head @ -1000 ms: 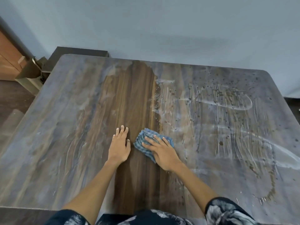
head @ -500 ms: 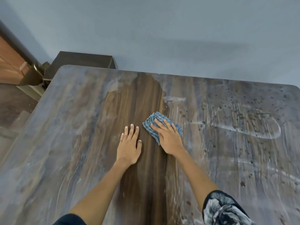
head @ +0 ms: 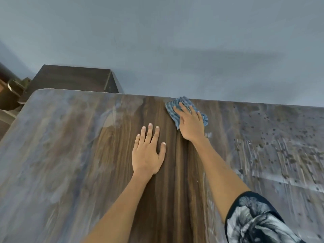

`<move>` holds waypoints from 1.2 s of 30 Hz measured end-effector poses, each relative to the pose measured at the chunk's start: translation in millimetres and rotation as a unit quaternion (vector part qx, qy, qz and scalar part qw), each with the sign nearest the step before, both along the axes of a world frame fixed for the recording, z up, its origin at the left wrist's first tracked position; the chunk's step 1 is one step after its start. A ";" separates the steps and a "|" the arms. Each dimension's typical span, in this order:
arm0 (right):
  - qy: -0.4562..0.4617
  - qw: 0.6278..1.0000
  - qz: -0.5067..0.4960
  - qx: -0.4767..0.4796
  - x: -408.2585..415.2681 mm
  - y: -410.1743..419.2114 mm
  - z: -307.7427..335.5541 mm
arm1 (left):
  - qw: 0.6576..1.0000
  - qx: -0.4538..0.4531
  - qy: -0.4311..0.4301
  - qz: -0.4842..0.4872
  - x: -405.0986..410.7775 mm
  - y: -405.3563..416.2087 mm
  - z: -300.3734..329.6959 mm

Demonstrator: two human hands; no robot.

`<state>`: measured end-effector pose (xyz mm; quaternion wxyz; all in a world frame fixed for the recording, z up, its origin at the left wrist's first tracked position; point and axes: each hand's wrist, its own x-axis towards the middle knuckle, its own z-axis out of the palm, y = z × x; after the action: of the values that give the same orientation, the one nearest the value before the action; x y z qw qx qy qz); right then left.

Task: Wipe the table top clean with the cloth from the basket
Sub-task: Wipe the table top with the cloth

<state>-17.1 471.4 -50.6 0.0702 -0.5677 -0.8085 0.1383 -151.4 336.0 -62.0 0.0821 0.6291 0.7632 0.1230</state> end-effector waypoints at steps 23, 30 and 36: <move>-0.044 0.999 -0.021 -0.013 28.2 36.7 15.7 | 0.997 0.032 -0.059 0.027 1.1 0.0 2.8; -0.010 0.987 0.160 -0.012 28.6 -82.3 9.6 | 0.996 0.048 -0.073 0.028 -1.2 -0.5 1.3; -0.034 0.999 0.008 -0.012 88.2 -50.6 12.0 | 0.996 0.050 -0.073 0.031 0.7 -0.8 1.5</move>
<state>71.1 420.8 -38.6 0.0344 -0.5665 -0.8131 0.1294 -150.7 335.3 -60.5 0.1028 0.5978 0.7671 0.2091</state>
